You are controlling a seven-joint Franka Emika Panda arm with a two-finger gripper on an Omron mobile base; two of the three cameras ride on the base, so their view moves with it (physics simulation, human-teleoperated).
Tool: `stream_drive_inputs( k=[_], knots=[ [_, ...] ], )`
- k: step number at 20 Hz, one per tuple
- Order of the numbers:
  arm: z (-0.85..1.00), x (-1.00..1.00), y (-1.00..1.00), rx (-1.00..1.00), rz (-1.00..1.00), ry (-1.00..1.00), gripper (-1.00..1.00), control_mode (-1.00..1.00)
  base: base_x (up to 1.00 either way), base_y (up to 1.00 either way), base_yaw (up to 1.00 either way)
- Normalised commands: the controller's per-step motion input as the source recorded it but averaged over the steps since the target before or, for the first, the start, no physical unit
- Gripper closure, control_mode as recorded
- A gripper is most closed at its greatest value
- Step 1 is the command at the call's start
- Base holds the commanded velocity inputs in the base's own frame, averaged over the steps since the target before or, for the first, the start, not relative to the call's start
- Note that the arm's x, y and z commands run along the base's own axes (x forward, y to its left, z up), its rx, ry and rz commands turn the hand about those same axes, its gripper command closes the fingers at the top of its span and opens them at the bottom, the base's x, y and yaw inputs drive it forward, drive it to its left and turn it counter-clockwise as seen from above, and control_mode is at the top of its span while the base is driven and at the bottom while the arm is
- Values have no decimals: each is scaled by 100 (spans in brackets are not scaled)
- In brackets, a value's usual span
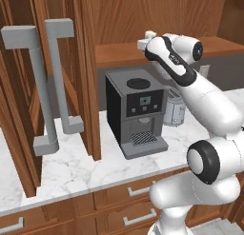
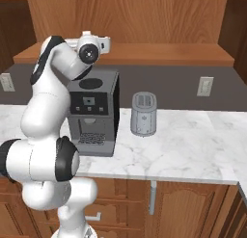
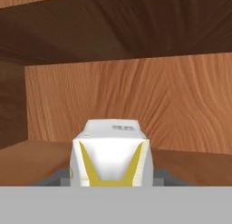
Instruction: Sort all alcoholic drinks to one cabinet, and non-alcoholic drinks to the other.
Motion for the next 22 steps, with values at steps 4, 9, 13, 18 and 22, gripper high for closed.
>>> stream_drive_inputs(
  k=[4, 9, 13, 18, 22],
  knots=[
    [-14, 83, 0, 0, 0, 0, 100, -100, 0, 0, 0],
    [-21, 54, 0, 0, 0, 0, 100, -100, 0, 0, 0],
    [-29, 24, 0, 0, 0, 0, 100, -100, 0, 0, 0],
    [1, 46, 7, 0, 0, 0, 100, -100, 0, 0, 0],
    [2, 55, 23, -1, 0, 1, 100, -100, 0, 0, 0]
  ],
)
